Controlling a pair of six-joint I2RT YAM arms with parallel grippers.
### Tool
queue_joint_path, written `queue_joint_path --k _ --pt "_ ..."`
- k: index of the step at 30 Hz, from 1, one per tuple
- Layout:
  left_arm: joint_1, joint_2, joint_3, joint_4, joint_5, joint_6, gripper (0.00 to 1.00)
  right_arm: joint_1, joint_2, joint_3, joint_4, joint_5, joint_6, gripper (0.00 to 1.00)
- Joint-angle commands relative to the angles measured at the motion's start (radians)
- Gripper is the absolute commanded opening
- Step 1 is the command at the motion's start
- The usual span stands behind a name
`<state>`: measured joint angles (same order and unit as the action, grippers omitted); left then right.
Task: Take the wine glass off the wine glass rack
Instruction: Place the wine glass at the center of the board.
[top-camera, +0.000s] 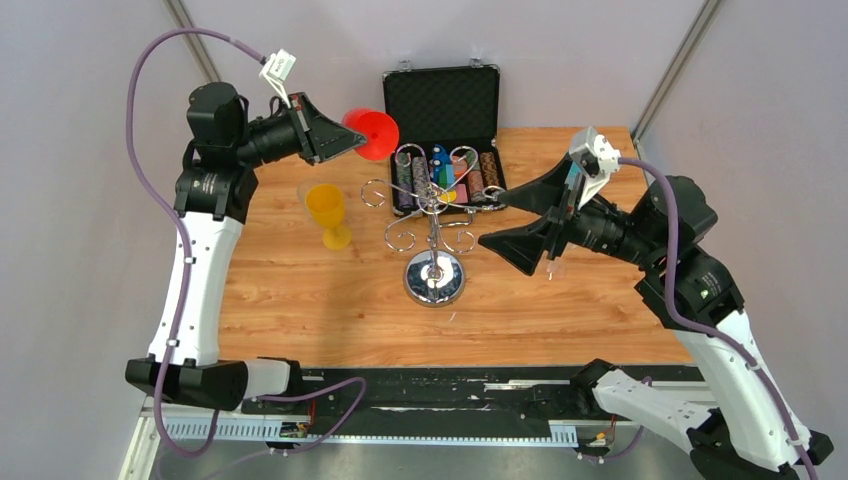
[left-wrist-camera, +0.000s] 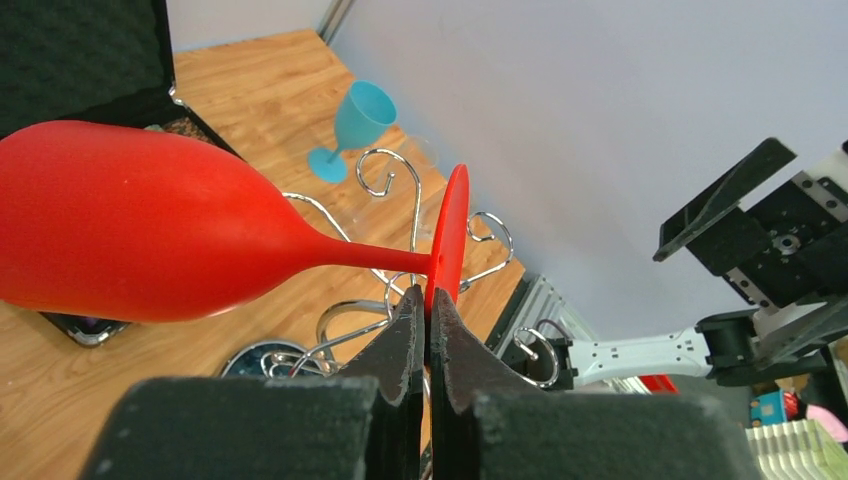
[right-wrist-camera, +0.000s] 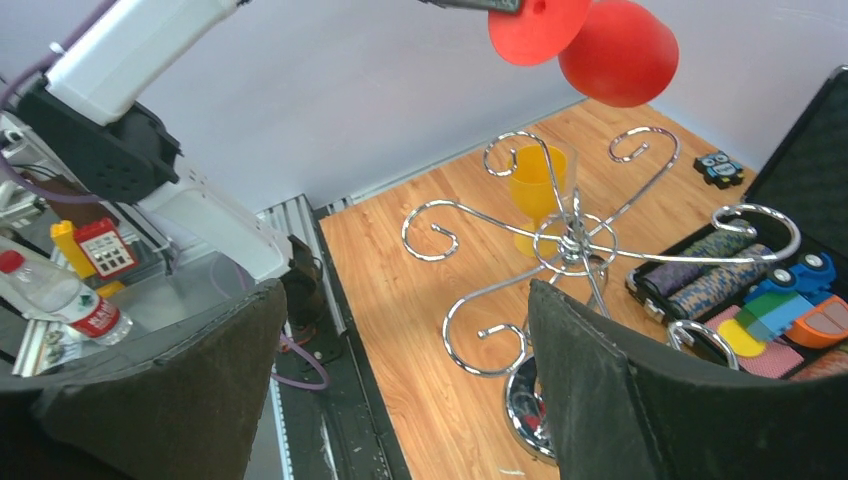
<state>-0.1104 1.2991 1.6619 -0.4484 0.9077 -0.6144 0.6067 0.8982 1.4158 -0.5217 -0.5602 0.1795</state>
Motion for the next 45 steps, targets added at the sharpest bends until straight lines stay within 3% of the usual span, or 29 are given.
queue_joint_path --k 1,8,16,28,38,45 --pt "-0.001 -0.062 0.048 -0.026 0.021 0.082 0.00 0.005 0.042 0.101 -0.055 -0.057 0.047 0.88" --pt "-0.120 -0.091 0.120 -0.220 -0.103 0.256 0.00 0.005 0.091 0.179 -0.080 -0.063 0.108 0.85" --pt "-0.246 -0.167 0.088 -0.285 -0.167 0.373 0.00 0.022 0.149 0.243 -0.097 -0.082 0.191 0.82" --pt "-0.577 -0.283 -0.069 -0.315 -0.476 0.532 0.00 0.176 0.238 0.284 -0.115 0.050 0.237 0.78" --pt "-0.755 -0.339 -0.097 -0.282 -0.711 0.623 0.00 0.254 0.321 0.318 -0.109 0.160 0.271 0.76" --pt "-0.803 -0.362 -0.133 -0.261 -0.795 0.712 0.00 0.260 0.386 0.367 -0.095 0.196 0.307 0.76"
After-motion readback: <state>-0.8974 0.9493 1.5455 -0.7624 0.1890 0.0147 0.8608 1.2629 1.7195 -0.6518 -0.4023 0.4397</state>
